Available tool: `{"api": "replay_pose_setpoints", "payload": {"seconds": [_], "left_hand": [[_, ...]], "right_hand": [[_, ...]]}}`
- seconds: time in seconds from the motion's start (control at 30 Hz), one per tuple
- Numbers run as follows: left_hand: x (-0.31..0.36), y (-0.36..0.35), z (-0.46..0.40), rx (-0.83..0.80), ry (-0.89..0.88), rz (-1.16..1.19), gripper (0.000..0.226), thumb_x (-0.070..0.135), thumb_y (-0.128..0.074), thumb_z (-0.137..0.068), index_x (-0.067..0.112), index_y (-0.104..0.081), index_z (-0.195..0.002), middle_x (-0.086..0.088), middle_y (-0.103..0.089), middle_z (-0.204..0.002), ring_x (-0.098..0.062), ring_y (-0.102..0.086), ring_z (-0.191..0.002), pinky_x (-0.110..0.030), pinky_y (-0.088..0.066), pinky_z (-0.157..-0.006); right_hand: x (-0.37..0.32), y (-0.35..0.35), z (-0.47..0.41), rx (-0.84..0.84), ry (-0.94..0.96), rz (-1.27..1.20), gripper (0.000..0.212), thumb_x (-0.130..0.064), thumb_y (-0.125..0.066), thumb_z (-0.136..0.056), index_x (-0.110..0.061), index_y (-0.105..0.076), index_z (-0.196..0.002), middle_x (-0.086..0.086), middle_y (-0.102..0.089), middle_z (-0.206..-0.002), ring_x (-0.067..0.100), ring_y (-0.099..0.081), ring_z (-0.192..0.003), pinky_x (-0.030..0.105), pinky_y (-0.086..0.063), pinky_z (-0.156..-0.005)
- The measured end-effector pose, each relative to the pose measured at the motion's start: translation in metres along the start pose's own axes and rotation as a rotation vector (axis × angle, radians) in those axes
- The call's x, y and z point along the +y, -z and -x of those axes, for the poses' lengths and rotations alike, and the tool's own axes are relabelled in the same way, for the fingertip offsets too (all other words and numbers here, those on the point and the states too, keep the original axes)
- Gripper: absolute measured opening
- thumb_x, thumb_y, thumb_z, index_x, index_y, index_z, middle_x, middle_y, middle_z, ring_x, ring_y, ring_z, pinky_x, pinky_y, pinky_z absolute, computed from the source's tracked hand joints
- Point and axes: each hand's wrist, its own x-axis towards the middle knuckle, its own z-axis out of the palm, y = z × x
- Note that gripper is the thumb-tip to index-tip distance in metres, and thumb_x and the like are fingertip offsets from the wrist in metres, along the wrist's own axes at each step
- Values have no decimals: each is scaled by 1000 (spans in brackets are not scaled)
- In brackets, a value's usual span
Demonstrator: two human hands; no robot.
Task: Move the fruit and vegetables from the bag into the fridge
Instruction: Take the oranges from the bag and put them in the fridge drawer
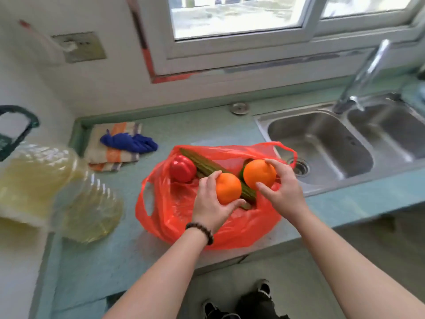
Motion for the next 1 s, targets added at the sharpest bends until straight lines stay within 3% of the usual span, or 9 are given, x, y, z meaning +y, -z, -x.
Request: {"api": "replay_pose_setpoints", "payload": {"seconds": [0.13,0.33,0.4,0.53,0.63,0.8,1.0], "left_hand": [[39,-42,7,-166,-99,73,96,67,-71,-55,26,-38,-136,3,-41,-122,-9,-45,-109,-19,-35,-95],[101,-109,45,-384,-248,90,100,65,-74,-55,18,-40,-136,-3,-45,-120,-10,-44,-107,-8,-24,-92],[123,-132,64,-444,-301,82,100,67,-72,-55,18,-40,-136,-3,-47,-123,-9,-42,-110,-8,-25,-93],[176,-175,114,-564,-371,109,89,50,-79,-62,23,-38,-137,1,-42,-124,-13,-47,-112,-16,-30,-93],[218,-210,166,-618,-446,118,88,52,-78,-62,31,-36,-136,6,-39,-124,-7,-46,-105,-20,-34,-92],[289,-281,280,-789,-578,132,87,54,-77,-64,35,-34,-136,7,-38,-127,-11,-49,-108,-27,-43,-93],[366,-353,435,-1038,-788,153,85,56,-76,-64,35,-34,-135,10,-37,-126,-7,-48,-101,-25,-41,-86]], "right_hand": [[28,57,51,174,-152,34,63,-37,-68,-67,-27,-49,-126,-2,-47,-115,17,-52,-104,37,-47,-93],[65,127,138,421,-322,53,59,-22,-76,-71,-27,-50,-124,1,-48,-117,15,-53,-98,37,-48,-92],[74,150,168,493,-346,44,60,-22,-75,-71,-27,-50,-125,2,-48,-119,13,-52,-97,34,-47,-93],[92,201,235,630,-400,31,61,-29,-70,-68,-25,-50,-126,0,-47,-121,11,-50,-100,30,-44,-93],[110,243,303,730,-429,15,60,-28,-70,-70,-27,-49,-126,-2,-46,-122,11,-51,-102,28,-43,-91],[144,313,444,939,-559,62,59,-16,-74,-75,-26,-48,-127,-4,-46,-121,10,-49,-100,24,-40,-86],[161,373,624,1254,-759,76,58,-18,-74,-75,-27,-49,-126,-6,-45,-116,9,-50,-97,23,-41,-85]]}}
